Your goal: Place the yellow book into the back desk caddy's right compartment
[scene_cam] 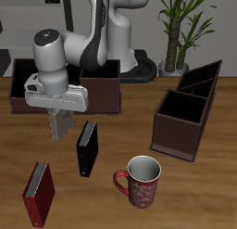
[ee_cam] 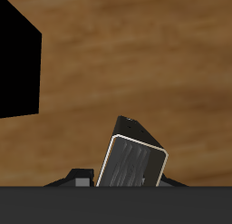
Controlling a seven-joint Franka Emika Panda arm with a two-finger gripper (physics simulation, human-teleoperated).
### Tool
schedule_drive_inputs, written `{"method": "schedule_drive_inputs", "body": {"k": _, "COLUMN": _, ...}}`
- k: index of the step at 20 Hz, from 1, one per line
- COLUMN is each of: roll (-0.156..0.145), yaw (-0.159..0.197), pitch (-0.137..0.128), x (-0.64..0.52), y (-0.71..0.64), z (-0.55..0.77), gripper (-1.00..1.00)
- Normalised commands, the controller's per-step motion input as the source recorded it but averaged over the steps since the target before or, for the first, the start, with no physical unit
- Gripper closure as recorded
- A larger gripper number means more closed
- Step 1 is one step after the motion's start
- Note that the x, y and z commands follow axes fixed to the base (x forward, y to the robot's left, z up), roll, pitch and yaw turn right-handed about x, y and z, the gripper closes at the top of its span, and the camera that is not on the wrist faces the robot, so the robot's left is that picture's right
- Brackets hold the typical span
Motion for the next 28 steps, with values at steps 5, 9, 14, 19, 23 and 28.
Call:
{"method": "schedule_drive_inputs", "body": {"k": 5, "roll": -0.017, "yaw": -0.008, "pitch": -0.029, "x": -0.14, "y": 0.07, "z": 0.44, "gripper": 1.00}}
{"method": "schedule_drive_inputs", "body": {"k": 9, "roll": -0.003, "yaw": -0.002, "pitch": -0.040, "x": -0.25, "y": 0.13, "z": 0.56, "gripper": 1.00}}
{"method": "schedule_drive_inputs", "body": {"k": 14, "roll": -0.034, "yaw": 0.006, "pitch": -0.073, "x": -0.30, "y": 0.13, "z": 0.69, "gripper": 1.00}}
{"method": "schedule_drive_inputs", "body": {"k": 19, "roll": -0.055, "yaw": 0.013, "pitch": -0.065, "x": -0.25, "y": 0.13, "z": 0.62, "gripper": 1.00}}
{"method": "schedule_drive_inputs", "body": {"k": 23, "roll": -0.075, "yaw": 0.011, "pitch": -0.038, "x": -0.19, "y": 0.02, "z": 0.51, "gripper": 1.00}}
{"method": "schedule_drive_inputs", "body": {"k": 28, "roll": -0.032, "yaw": 0.011, "pitch": -0.045, "x": -0.21, "y": 0.04, "z": 0.46, "gripper": 1.00}}
